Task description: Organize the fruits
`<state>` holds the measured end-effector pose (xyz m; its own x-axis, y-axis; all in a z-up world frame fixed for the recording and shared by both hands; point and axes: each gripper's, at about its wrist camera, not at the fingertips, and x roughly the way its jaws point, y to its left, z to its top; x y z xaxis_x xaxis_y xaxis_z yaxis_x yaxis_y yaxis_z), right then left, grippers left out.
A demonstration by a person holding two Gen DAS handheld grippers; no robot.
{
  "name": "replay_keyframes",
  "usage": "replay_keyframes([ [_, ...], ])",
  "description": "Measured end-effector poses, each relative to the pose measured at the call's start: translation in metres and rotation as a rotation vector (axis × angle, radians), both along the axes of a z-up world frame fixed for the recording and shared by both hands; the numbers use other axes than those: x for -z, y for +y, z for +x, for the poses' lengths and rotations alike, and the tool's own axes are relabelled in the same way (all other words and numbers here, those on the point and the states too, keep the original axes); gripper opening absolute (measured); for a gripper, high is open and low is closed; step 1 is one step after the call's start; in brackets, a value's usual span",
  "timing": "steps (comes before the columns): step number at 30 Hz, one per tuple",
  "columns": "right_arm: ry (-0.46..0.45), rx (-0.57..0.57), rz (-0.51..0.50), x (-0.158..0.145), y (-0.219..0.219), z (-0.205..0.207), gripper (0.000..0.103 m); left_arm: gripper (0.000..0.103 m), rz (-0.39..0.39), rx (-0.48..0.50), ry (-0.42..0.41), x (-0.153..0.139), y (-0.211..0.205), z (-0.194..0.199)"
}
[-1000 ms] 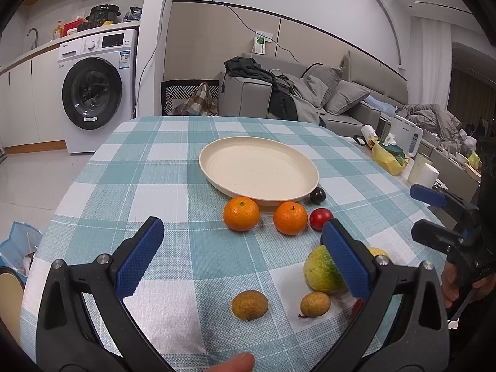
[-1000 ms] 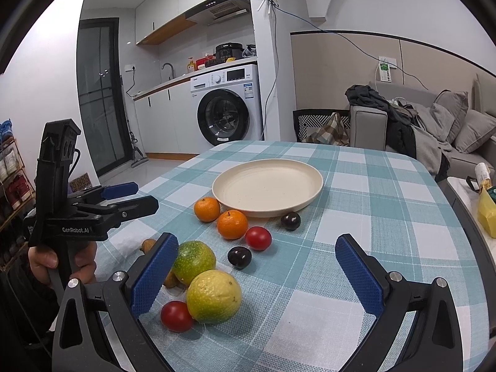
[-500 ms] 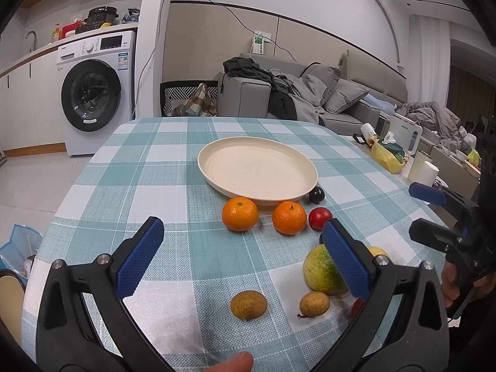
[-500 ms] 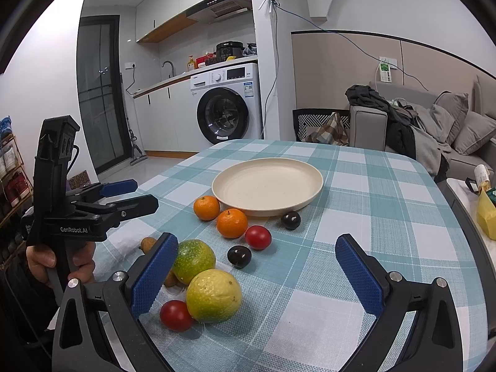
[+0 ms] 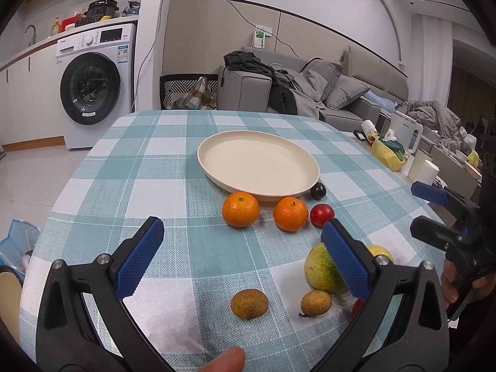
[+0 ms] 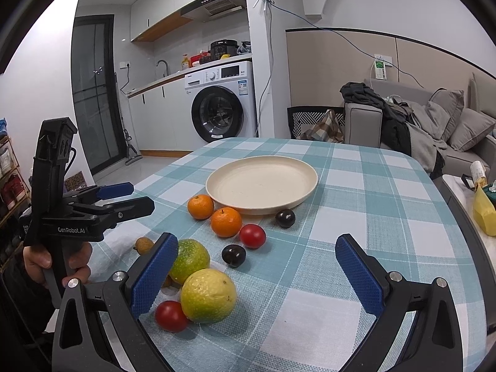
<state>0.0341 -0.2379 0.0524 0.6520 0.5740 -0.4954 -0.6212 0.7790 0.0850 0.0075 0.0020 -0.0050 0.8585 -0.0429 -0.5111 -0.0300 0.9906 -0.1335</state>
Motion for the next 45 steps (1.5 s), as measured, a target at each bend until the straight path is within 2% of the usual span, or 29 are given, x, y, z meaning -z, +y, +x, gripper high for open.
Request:
replay_keyframes([
  [8, 0.000, 0.003, -0.017, 0.000, 0.001, 0.000, 0.103, 0.102, 0.002, 0.014, 0.009, 0.001, -0.003, 0.001],
  [14, 0.004, 0.023, -0.042, 0.001, 0.005, 0.001, 0.103, 0.102, 0.002, -0.015, 0.028, 0.004, 0.001, 0.004],
  [17, 0.029, 0.007, -0.060, 0.001, 0.007, 0.001, 0.103, 0.102, 0.002, 0.004, 0.022, 0.003, -0.002, 0.001],
  [28, 0.168, -0.069, -0.103, 0.014, 0.017, 0.002, 0.103, 0.102, 0.074, 0.144, 0.087, 0.007, -0.038, 0.001],
  [32, 0.221, -0.100, -0.103, 0.020, 0.022, 0.003, 0.102, 0.102, 0.081, 0.150, 0.114, 0.011, -0.039, 0.004],
  [38, 0.288, -0.134, -0.101, 0.031, 0.026, 0.005, 0.086, 0.102, 0.046, 0.183, 0.141, 0.015, -0.037, 0.008],
  [40, 0.315, -0.147, -0.089, 0.033, 0.027, 0.007, 0.076, 0.102, 0.045, 0.185, 0.149, 0.016, -0.036, 0.009],
  [45, 0.365, -0.167, -0.066, 0.036, 0.027, 0.010, 0.066, 0.102, 0.031, 0.196, 0.150, 0.017, -0.037, 0.010],
])
